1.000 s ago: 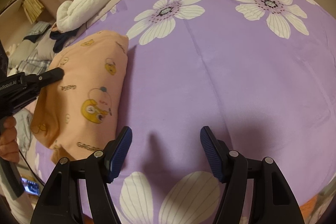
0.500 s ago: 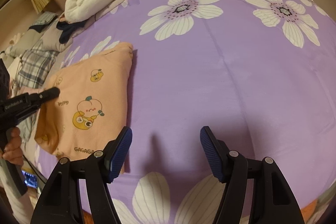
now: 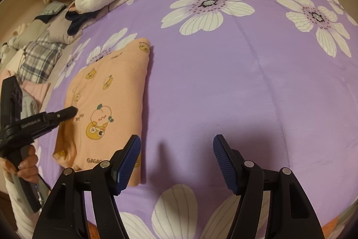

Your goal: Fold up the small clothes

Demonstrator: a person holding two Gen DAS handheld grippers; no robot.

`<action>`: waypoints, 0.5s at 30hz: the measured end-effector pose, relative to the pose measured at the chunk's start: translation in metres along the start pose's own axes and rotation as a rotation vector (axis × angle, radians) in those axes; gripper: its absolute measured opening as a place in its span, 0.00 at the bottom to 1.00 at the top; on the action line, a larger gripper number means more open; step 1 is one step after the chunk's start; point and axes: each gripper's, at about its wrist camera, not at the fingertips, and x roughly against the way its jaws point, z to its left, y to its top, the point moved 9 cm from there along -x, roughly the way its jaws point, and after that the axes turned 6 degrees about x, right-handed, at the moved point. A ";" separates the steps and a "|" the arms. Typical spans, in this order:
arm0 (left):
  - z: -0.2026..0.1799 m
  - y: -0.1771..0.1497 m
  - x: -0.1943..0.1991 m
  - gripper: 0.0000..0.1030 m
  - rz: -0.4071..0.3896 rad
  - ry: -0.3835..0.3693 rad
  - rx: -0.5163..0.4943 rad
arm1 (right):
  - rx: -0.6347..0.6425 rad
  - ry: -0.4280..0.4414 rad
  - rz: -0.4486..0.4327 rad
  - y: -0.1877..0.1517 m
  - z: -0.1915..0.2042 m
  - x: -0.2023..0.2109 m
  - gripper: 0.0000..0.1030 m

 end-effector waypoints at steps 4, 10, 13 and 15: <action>0.001 -0.019 0.001 0.33 0.051 -0.037 -0.011 | 0.003 0.003 0.000 0.001 0.001 -0.001 0.65; 0.019 -0.044 -0.008 0.38 0.089 -0.028 0.037 | 0.014 0.005 0.009 -0.002 0.005 -0.003 0.65; 0.021 -0.053 -0.006 0.40 0.078 -0.019 0.035 | 0.017 0.003 0.014 -0.004 0.006 -0.004 0.65; 0.022 -0.057 -0.003 0.40 0.073 -0.014 0.033 | 0.018 0.002 0.019 -0.005 0.006 -0.005 0.65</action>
